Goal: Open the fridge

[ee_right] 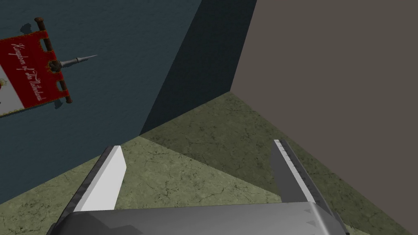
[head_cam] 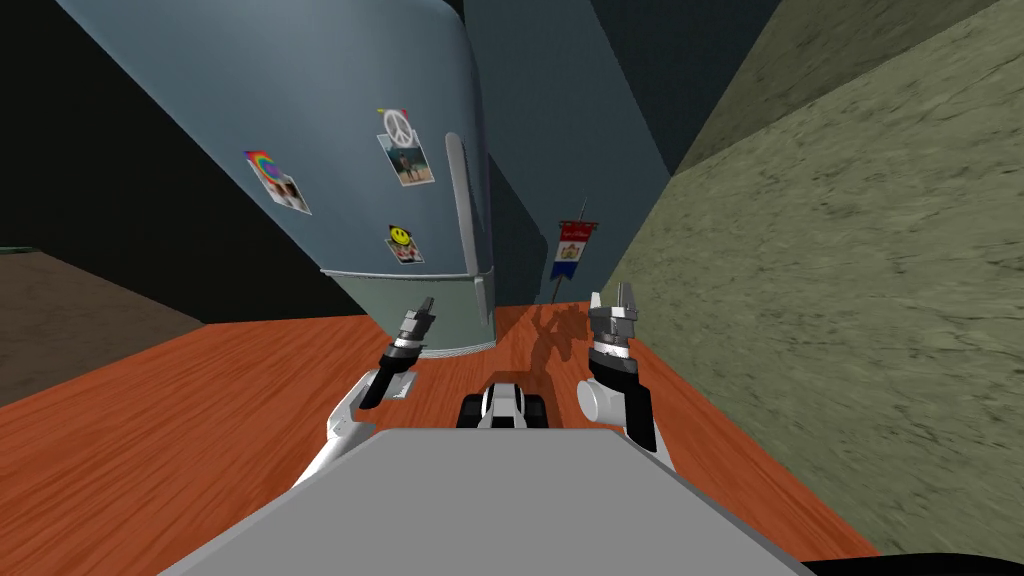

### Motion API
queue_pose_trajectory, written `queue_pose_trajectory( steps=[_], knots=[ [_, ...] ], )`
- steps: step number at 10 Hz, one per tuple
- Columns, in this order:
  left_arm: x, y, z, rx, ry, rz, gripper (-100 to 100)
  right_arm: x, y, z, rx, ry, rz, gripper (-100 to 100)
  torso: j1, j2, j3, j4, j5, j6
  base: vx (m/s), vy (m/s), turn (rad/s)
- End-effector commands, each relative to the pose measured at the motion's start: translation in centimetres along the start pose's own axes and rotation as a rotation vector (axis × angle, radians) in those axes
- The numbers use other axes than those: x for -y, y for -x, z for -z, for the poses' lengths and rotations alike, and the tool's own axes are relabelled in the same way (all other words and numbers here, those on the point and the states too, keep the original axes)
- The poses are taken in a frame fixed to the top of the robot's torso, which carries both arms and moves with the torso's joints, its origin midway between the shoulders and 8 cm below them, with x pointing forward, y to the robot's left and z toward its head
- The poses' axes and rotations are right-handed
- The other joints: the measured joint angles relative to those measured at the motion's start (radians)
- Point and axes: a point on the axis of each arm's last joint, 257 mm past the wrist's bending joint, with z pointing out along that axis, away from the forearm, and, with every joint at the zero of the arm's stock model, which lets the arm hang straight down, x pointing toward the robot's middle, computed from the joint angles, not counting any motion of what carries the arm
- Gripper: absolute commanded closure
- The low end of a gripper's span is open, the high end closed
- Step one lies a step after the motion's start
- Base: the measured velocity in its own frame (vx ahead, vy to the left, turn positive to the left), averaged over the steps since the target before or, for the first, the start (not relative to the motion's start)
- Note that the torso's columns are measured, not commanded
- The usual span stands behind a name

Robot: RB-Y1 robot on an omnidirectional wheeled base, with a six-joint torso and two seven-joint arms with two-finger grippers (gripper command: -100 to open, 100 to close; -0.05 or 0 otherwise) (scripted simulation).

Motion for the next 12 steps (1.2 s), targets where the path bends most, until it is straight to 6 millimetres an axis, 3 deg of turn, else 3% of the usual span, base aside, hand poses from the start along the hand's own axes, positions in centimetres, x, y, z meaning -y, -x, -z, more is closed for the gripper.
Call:
queue_pose_trajectory(
  steps=[1, 2, 12],
  knots=[
    [0.0, 0.2, -0.1, -0.005, -0.001, 0.007, 100, 0.0, 0.0, 0.0, 0.0, 0.0, 0.0, 0, -0.002, -0.004, -0.003, -0.001, 0.0, -0.001, -0.092, 0.039, 0.001],
    [-0.4, 0.9, -0.1, 0.025, 0.001, 0.006, -100, 0.0, 0.0, 0.0, 0.0, 0.0, 0.0, 0, -0.007, -0.01, -0.006, -0.003, -0.002, 0.0, 0.07, -0.05, 0.05],
    [-3.0, 4.1, 0.9, 0.202, 0.025, 0.001, -100, 0.0, 0.0, 0.0, 0.0, 0.0, 0.0, 0, -0.005, 0.001, 0.0, 0.0, -0.001, 0.0, 0.199, -0.153, 0.045]
  ],
)
